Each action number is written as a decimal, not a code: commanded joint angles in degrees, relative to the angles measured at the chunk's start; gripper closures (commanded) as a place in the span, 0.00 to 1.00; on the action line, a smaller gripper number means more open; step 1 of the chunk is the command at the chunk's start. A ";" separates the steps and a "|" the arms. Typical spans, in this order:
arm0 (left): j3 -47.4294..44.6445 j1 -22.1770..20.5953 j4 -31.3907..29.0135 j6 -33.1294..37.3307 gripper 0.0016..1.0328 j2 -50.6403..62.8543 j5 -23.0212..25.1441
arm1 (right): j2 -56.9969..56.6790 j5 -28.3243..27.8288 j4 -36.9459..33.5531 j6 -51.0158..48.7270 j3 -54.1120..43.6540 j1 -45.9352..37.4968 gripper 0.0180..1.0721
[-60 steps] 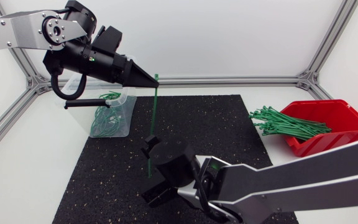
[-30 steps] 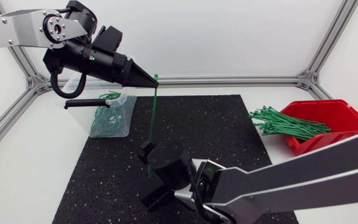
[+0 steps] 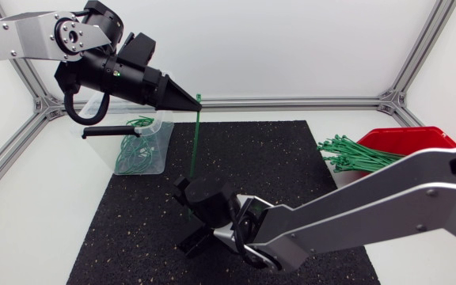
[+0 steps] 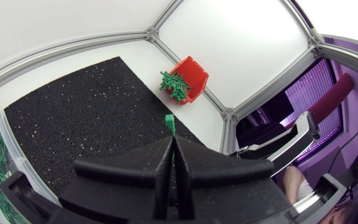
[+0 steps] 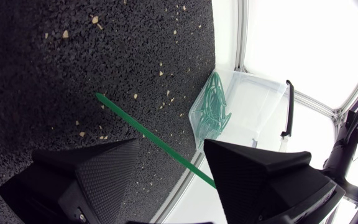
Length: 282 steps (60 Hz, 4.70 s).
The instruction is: Take a green cable tie from the red box, thread the tail through the head to close it, then place it in the transparent bin on the left.
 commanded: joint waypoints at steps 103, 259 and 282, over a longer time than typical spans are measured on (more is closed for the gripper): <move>0.68 0.14 -1.45 1.99 0.97 1.33 1.59 | 0.32 -1.21 2.89 0.15 -0.76 0.69 0.95; -29.64 -0.30 44.16 -21.65 0.97 -13.35 1.15 | -13.13 -76.36 -77.97 87.68 32.73 -28.31 0.95; -29.73 -0.13 47.85 -24.38 0.97 -12.56 0.98 | -12.69 -80.14 -75.86 91.20 30.70 -32.35 0.95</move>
